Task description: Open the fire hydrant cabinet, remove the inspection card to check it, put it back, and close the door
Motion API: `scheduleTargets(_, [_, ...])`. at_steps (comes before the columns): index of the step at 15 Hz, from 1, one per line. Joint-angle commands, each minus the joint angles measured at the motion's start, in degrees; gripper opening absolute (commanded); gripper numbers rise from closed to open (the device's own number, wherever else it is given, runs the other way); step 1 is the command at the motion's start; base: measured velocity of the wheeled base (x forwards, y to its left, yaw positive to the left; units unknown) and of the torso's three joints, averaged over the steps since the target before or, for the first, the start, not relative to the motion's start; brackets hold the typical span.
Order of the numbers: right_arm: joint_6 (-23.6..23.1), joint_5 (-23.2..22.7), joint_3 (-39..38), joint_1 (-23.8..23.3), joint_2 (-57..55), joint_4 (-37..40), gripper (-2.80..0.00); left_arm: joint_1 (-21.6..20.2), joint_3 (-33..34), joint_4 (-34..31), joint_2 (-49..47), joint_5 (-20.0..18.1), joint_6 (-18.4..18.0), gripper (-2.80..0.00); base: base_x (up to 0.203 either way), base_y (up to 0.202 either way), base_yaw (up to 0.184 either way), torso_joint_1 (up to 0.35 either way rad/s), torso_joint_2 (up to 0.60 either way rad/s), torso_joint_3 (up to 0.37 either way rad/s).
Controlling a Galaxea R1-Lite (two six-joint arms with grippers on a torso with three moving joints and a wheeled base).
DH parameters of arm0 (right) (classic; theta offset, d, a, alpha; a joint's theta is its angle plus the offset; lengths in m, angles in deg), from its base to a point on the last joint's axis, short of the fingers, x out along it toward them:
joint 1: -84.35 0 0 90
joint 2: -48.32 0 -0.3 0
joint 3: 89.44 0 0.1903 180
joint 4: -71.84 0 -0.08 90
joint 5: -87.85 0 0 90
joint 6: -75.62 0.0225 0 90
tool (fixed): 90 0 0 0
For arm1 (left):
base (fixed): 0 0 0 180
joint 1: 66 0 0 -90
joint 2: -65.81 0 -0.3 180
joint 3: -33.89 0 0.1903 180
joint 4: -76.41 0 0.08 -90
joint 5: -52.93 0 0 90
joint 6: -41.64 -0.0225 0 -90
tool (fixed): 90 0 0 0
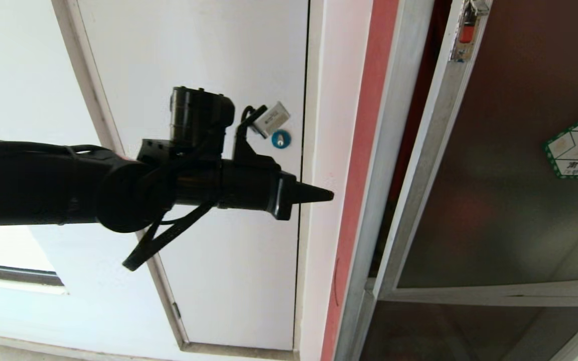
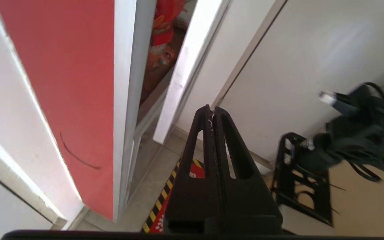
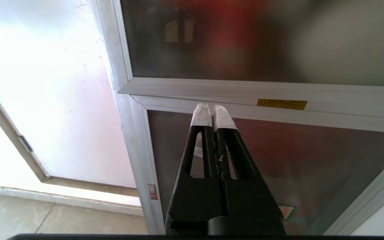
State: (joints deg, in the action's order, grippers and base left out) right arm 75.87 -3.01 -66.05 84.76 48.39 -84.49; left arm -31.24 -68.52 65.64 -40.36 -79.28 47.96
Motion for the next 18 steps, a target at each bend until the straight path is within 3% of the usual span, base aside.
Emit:
scheduleTargets(1, [0.01, -0.03, -0.02, 0.02, -0.07, -0.03, -2.80, 1.54, -3.67, 0.07, -5.33, 1.09, 0.03, -2.80, 0.000, 0.000, 0.000, 0.000, 0.00, 0.000])
scheduleTargets(3, [0.01, -0.03, -0.02, 0.02, -0.03, 0.02, -2.80, 3.00, -7.37, 0.02, -8.28, 3.82, 0.01, -2.80, 0.000, 0.000, 0.000, 0.000, 0.00, 0.000])
scheduleTargets(7, [0.01, -0.03, -0.02, 0.02, -0.07, -0.03, -2.80, 4.72, -12.04, -0.28, -11.95, 5.04, 0.09, -2.80, 0.000, 0.000, 0.000, 0.000, 0.00, 0.000])
scheduleTargets(10, [0.01, -0.03, -0.01, 0.02, -0.06, -0.03, -2.80, 6.00, -15.10, 0.05, -15.66, 9.14, 0.00, -2.80, 0.000, 0.000, 0.000, 0.000, 0.00, 0.000])
scheduleTargets(18, [0.01, -0.03, 0.01, 0.02, -0.07, -0.03, -2.80, 7.63, -24.17, 0.06, -23.00, 12.43, -1.14, -2.80, 0.000, 0.000, 0.000, 0.000, 0.00, 0.000])
